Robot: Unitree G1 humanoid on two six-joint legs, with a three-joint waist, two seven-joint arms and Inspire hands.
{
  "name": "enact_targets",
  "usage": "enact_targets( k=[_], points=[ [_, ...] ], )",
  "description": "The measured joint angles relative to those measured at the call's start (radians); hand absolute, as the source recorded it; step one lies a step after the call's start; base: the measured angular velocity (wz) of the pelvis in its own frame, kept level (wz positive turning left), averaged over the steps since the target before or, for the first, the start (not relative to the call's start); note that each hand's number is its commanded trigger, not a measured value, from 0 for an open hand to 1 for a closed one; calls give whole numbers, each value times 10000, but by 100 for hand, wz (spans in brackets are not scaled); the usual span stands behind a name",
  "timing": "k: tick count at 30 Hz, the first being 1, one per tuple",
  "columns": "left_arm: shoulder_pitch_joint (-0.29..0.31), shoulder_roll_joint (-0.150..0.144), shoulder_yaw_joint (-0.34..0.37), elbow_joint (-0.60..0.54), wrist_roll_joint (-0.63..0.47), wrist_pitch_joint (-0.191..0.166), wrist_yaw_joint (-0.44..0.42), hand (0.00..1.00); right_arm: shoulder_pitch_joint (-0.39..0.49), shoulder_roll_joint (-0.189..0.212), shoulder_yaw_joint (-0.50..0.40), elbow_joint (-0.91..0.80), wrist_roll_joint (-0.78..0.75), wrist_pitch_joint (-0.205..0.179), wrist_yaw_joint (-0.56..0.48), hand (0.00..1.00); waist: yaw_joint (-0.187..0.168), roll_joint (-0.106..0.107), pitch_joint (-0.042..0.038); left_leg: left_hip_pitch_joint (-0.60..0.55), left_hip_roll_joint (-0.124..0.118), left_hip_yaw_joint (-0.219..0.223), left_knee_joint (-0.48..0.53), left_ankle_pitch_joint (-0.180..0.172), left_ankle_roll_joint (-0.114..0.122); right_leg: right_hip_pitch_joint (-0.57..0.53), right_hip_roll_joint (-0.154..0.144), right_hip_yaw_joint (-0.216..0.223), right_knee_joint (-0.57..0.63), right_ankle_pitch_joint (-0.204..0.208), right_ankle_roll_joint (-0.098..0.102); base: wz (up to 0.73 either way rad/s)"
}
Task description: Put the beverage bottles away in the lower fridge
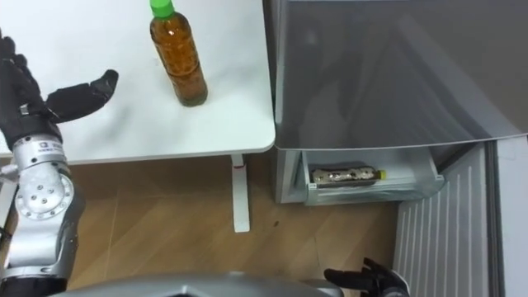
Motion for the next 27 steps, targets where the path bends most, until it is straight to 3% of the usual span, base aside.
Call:
enact_targets(
  k=[3, 8, 13, 19, 27],
  points=[
    [1, 1, -22, -154, -709, 1, -360, 0, -3, -7, 14, 0, -7, 0, 12, 0, 10, 0, 9, 17, 1, 41, 6, 0, 0, 2, 1, 14, -1, 0, 0, 0],
    [-3, 0, -238, -121, -1869, 91, -861, 0, -30, -22, 187, -17, -13, -2, 17, 0, 12, -33, 93, 115, 4, 58, 6, 0, 0, -17, -2, 14, -2, 0, 0, -1],
    [-3, 2, -277, -4, -2818, 557, -1427, 0, -54, -21, 183, -30, -7, 35, -10, 0, -6, -75, 99, 108, 12, 81, -39, -1, -1, -42, 11, 18, 7, 0, 0, 0],
    [-217, 2, -204, 84, -2910, 1132, -2013, 0, -51, -5, 165, -39, 5, 39, -42, 0, -62, -71, 96, 124, 24, 99, -31, 0, -1, 12, 21, 53, 7, 1, -2, 0],
    [-859, 149, -169, 276, -2906, 1319, -2534, 0, -60, 15, 41, -4, -27, 40, -94, 0, -196, -24, 109, 181, 24, 122, 9, 1, -1, -3, 22, 114, 3, 3, -5, -1]
  ],
)
